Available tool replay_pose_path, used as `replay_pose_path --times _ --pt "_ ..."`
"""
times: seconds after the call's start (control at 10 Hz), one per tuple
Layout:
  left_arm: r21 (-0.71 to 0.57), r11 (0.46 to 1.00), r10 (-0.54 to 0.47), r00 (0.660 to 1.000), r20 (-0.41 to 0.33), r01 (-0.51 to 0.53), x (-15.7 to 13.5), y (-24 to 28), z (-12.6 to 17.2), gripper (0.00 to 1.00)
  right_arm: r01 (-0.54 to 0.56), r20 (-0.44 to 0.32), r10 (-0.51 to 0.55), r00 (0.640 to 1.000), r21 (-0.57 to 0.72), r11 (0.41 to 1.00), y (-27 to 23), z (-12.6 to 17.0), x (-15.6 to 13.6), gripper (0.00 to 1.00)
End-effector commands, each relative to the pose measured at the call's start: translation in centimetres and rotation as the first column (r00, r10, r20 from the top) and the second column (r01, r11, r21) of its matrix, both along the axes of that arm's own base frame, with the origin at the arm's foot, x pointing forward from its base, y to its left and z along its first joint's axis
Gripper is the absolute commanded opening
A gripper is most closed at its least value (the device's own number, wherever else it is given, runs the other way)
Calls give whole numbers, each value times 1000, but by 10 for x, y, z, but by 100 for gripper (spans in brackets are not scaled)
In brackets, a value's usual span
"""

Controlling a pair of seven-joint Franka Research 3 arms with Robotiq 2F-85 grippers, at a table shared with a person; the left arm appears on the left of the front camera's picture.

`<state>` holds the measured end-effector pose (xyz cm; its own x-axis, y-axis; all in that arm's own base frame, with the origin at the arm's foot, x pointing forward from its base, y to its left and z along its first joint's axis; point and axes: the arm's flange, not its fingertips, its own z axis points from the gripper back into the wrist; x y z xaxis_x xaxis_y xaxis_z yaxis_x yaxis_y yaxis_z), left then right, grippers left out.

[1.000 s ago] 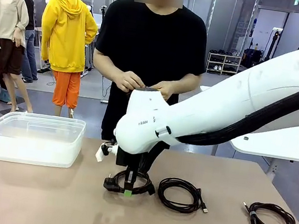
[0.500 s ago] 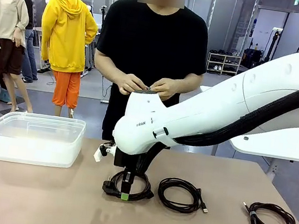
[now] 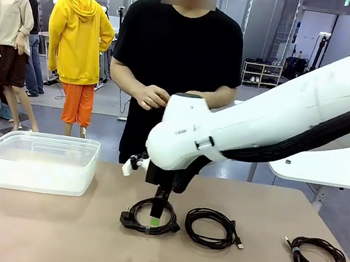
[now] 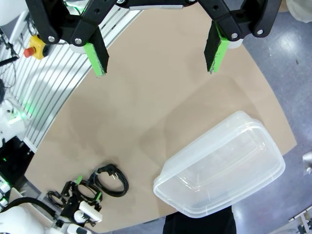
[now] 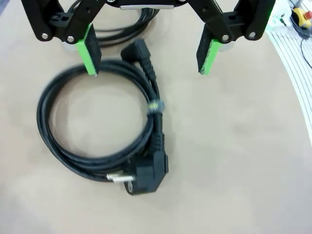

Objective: Organize and store the cables.
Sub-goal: Place the Power Cable into the Organizing box.

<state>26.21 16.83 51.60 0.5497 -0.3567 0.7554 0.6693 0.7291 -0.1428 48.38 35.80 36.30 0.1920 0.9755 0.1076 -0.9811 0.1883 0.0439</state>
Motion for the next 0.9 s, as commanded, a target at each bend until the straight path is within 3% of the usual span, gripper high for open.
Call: replay_pose_path --times 0.0,0.6,0.8 --pt "-8 1000 -19 1000 9 19 -1 1 1 100 47 30 -50 998 90 995 -57 14 -19 100" --pt "-8 1000 -19 1000 9 19 -1 1 1 100 204 79 -249 965 370 906 -280 76 -46 100" --pt "-8 1000 -19 1000 9 19 -1 1 1 100 156 109 -230 967 456 876 -372 76 -69 100"
